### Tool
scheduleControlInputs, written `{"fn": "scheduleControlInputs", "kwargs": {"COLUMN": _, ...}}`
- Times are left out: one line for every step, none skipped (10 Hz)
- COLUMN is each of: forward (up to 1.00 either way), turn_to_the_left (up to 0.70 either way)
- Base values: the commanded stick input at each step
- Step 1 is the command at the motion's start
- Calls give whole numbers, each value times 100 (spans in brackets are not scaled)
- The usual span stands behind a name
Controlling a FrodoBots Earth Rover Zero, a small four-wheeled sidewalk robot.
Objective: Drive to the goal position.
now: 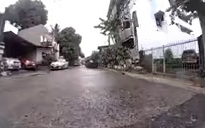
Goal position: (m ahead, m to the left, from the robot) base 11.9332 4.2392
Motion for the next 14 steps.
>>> {"fn": "scheduleControlInputs", "kwargs": {"forward": 100, "turn_to_the_left": 0}}
{"fn": "scheduleControlInputs", "kwargs": {"forward": 100, "turn_to_the_left": 0}}
{"fn": "scheduleControlInputs", "kwargs": {"forward": 100, "turn_to_the_left": 0}}
{"fn": "scheduleControlInputs", "kwargs": {"forward": 100, "turn_to_the_left": 0}}
{"fn": "scheduleControlInputs", "kwargs": {"forward": 100, "turn_to_the_left": 0}}
{"fn": "scheduleControlInputs", "kwargs": {"forward": 100, "turn_to_the_left": 0}}
{"fn": "scheduleControlInputs", "kwargs": {"forward": 100, "turn_to_the_left": 0}}
{"fn": "scheduleControlInputs", "kwargs": {"forward": 100, "turn_to_the_left": 25}}
{"fn": "scheduleControlInputs", "kwargs": {"forward": 100, "turn_to_the_left": 27}}
{"fn": "scheduleControlInputs", "kwargs": {"forward": 100, "turn_to_the_left": 5}}
{"fn": "scheduleControlInputs", "kwargs": {"forward": 100, "turn_to_the_left": 0}}
{"fn": "scheduleControlInputs", "kwargs": {"forward": 100, "turn_to_the_left": 0}}
{"fn": "scheduleControlInputs", "kwargs": {"forward": 100, "turn_to_the_left": 0}}
{"fn": "scheduleControlInputs", "kwargs": {"forward": 100, "turn_to_the_left": 0}}
